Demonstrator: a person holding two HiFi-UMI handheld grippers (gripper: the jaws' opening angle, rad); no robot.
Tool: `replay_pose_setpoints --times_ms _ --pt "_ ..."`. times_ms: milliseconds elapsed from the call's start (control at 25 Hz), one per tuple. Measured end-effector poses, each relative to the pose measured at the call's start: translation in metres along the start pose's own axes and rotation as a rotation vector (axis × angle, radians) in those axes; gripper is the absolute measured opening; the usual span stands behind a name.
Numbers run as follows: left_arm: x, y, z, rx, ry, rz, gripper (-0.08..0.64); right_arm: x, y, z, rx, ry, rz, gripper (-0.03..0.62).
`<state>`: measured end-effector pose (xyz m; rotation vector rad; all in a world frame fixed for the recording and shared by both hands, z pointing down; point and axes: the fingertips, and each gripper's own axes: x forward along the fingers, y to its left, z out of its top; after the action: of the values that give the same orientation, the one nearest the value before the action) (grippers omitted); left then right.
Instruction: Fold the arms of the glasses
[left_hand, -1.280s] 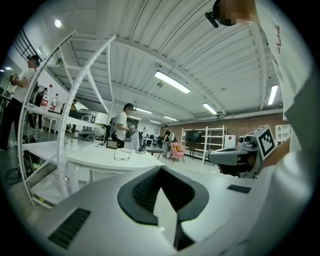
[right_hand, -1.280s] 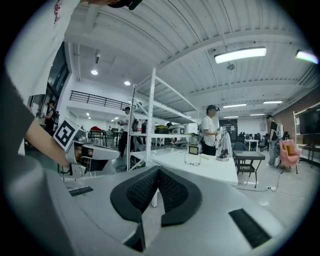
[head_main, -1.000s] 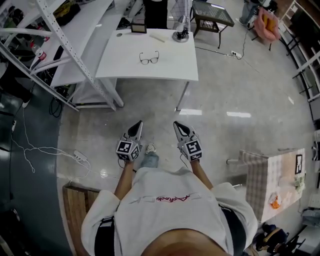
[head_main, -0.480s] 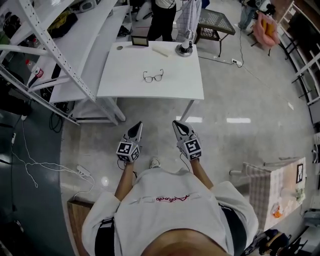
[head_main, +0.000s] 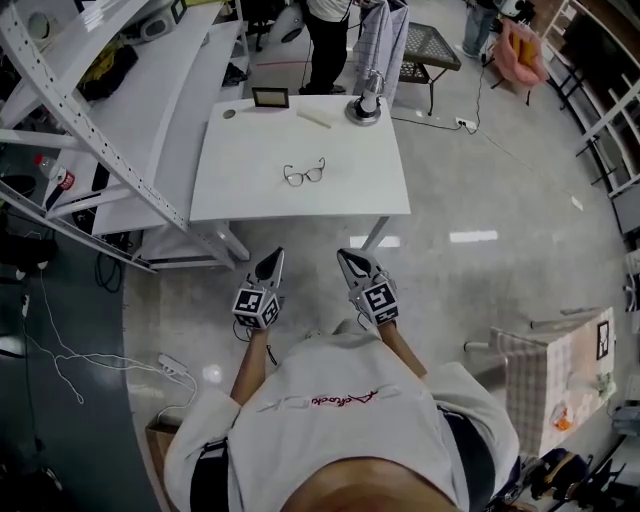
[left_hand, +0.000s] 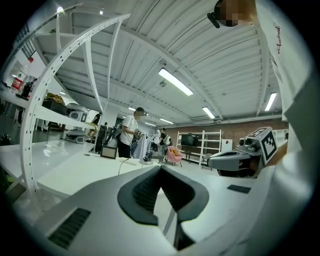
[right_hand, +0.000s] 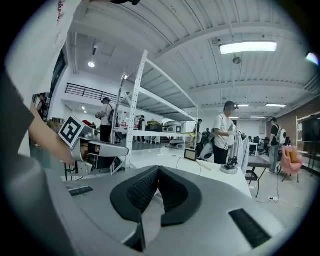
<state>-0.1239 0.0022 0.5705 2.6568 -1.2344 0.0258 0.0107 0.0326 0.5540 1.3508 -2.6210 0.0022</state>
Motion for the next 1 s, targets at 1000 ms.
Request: replay_pose_setpoints --times_ms 1000 --pt "0.145 0.099 0.029 -0.001 0.006 0.064 0.022 0.127 -0.129 -0.002 0.031 -0.008 0.022 0.031"
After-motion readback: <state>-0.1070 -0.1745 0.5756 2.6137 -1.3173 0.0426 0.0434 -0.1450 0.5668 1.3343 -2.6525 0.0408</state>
